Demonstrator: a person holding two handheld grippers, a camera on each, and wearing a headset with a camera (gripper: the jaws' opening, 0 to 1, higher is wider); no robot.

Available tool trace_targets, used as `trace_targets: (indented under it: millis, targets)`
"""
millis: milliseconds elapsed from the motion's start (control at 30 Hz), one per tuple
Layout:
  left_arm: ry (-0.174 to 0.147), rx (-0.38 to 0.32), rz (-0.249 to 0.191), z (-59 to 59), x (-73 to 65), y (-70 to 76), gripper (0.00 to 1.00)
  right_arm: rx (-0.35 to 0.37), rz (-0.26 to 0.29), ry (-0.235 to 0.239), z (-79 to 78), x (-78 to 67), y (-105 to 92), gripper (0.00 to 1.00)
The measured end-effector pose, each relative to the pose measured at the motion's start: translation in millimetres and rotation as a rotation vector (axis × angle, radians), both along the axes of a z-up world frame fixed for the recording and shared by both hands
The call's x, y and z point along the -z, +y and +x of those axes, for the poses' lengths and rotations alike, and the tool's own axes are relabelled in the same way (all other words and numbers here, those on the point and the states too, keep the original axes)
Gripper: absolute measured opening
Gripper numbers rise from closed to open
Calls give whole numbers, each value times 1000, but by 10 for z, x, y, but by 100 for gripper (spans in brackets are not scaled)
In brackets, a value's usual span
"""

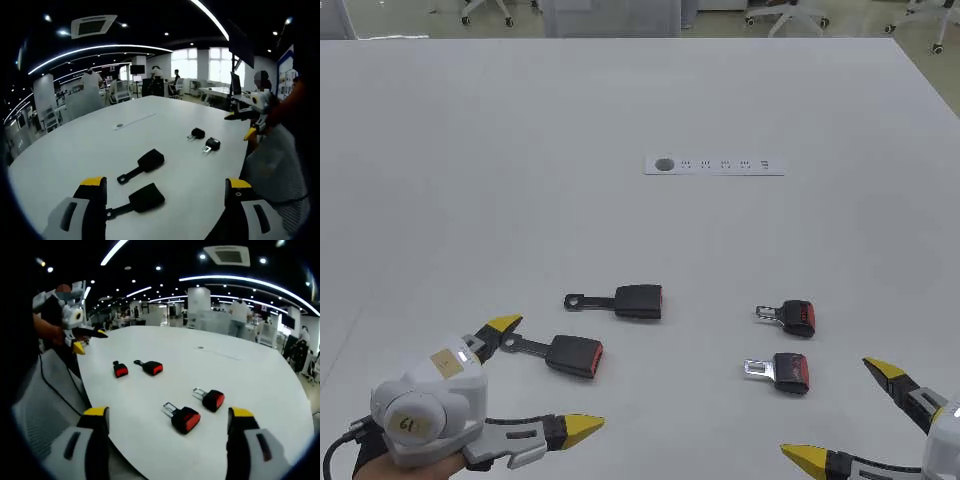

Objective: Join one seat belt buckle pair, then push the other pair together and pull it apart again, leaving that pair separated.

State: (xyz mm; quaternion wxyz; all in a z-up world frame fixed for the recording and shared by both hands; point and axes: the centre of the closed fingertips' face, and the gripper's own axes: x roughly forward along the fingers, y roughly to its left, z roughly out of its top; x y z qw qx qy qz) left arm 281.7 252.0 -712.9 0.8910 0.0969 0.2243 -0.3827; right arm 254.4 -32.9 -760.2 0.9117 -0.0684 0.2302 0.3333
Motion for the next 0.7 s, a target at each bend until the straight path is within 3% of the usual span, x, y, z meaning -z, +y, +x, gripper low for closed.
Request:
trace_targets:
  millis: [700]
  targets:
    - [3,7,1,-33,15,32,100,29,19,23,-18,13,-20,98]
